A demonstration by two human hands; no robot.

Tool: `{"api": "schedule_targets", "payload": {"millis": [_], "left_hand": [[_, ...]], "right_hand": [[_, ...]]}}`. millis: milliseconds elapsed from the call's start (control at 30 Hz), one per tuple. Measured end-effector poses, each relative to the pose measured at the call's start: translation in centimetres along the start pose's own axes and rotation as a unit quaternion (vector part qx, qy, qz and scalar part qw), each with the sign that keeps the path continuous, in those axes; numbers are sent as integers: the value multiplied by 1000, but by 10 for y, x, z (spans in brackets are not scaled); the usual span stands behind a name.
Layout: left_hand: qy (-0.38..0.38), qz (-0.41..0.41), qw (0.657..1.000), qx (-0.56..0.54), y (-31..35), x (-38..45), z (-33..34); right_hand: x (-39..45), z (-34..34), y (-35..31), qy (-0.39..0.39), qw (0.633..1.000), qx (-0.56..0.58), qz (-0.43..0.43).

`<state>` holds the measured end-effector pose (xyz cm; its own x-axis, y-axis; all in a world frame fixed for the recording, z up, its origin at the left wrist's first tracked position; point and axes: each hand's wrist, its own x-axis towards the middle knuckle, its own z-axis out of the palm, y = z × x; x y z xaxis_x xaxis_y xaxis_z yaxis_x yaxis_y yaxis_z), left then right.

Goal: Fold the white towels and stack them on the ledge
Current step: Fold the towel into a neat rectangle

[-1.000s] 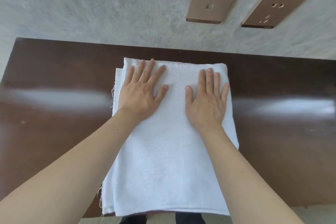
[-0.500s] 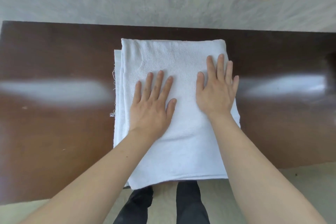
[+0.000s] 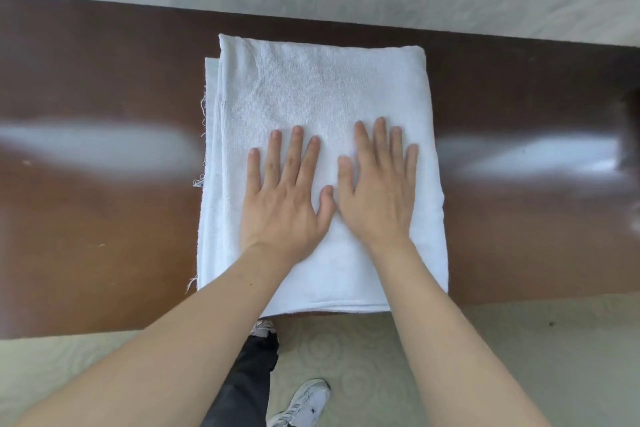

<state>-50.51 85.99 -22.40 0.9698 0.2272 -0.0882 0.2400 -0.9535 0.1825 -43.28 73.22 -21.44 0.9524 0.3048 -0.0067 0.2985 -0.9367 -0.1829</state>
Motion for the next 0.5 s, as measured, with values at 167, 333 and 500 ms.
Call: {"api": "schedule_targets", "payload": {"millis": [167, 333, 500], "left_hand": [[19, -2, 1000, -2, -2, -1, -1], [37, -3, 999, -9, 0, -2, 0], [47, -5, 999, -6, -1, -2, 1]], "right_hand": [[-51, -4, 34, -18, 999, -41, 0], [-66, -10, 44, 29, 985, -22, 171], [-77, 2, 24, -14, 999, -39, -29]]}}
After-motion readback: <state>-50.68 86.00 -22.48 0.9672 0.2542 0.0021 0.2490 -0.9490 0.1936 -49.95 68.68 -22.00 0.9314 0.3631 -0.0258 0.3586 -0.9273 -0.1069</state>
